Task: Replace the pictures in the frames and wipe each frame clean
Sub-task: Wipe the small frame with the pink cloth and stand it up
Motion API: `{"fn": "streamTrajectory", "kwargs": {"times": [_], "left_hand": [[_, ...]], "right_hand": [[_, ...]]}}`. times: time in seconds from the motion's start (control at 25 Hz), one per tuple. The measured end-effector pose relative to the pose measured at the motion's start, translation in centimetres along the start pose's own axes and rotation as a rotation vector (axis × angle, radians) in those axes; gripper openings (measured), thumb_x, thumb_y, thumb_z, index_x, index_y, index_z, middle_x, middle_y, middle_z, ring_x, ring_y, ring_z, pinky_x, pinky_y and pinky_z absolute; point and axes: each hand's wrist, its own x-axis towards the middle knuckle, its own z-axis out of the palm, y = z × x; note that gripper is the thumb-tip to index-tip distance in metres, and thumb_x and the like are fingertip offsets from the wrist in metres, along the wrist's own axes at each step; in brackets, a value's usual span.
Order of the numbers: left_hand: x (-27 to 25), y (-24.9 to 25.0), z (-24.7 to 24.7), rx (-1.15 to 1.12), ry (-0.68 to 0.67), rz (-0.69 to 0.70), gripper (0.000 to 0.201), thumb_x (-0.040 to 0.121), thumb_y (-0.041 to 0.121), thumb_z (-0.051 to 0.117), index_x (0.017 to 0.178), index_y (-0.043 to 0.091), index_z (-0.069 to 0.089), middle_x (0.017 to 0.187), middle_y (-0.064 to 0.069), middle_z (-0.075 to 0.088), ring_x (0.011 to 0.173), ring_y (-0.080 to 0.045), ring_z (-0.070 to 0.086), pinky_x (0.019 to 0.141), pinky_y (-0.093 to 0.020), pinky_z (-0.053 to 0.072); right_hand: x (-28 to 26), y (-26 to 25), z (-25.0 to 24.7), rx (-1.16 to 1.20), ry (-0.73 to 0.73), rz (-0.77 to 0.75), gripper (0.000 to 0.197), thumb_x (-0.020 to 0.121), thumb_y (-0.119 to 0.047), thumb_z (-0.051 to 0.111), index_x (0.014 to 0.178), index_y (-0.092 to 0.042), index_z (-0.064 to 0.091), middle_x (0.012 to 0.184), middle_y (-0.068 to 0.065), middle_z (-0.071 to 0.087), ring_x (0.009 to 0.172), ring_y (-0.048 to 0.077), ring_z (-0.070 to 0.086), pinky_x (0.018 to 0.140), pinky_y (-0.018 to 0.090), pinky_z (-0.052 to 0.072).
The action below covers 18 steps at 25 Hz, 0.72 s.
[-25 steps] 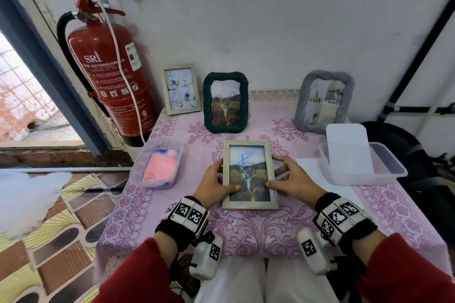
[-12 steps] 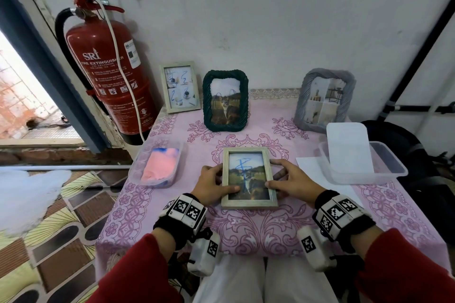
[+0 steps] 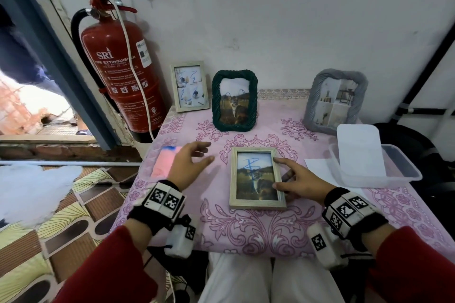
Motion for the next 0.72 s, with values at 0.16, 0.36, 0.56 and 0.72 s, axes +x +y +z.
{"fn": "streamTrajectory", "kwargs": {"times": [0.16,0.36,0.56,0.72], "left_hand": [[1.6,-2.5,-4.6,0.224,0.028,-0.027,0.029,0.087,0.009,0.062,0.116,0.007,0.063,0.116,-0.011,0.064,0.105,-0.025,0.059,0.094,-0.028,0.044],[2.8,-5.3,-6.5,0.534,-0.193,-0.176,0.051,0.082,0.014,0.07,0.131,0.013,0.053,0.134,-0.013,0.052,0.116,-0.029,0.052,0.095,-0.026,0.037],[3.3,-5.6,-6.3,0.695,-0.231,-0.156,0.063,0.077,0.024,0.075,0.134,0.015,0.05,0.132,-0.016,0.046,0.119,-0.029,0.048,0.101,-0.026,0.033],[3.5,-5.1,-6.1,0.745,-0.235,-0.172,0.06,0.077,0.027,0.075,0.132,0.016,0.053,0.126,-0.016,0.051,0.116,-0.027,0.051,0.096,-0.023,0.034]], "right_hand": [[0.2,0.0,-0.2,-0.025,-0.016,0.004,0.071,0.081,-0.007,0.07,0.14,-0.027,0.036,0.08,0.005,0.046,0.06,0.012,0.054,0.048,0.019,0.051],[0.4,0.2,-0.3,-0.013,-0.026,0.013,0.071,0.081,-0.008,0.07,0.139,-0.03,0.036,0.081,0.006,0.045,0.062,0.013,0.054,0.049,0.019,0.052],[0.3,0.3,-0.3,0.0,-0.027,0.014,0.071,0.08,-0.008,0.071,0.139,-0.03,0.038,0.083,0.007,0.044,0.064,0.014,0.054,0.05,0.019,0.051],[0.4,0.4,-0.4,-0.006,-0.032,0.01,0.071,0.08,-0.009,0.071,0.139,-0.03,0.038,0.084,0.008,0.045,0.065,0.015,0.057,0.054,0.023,0.055]]}}
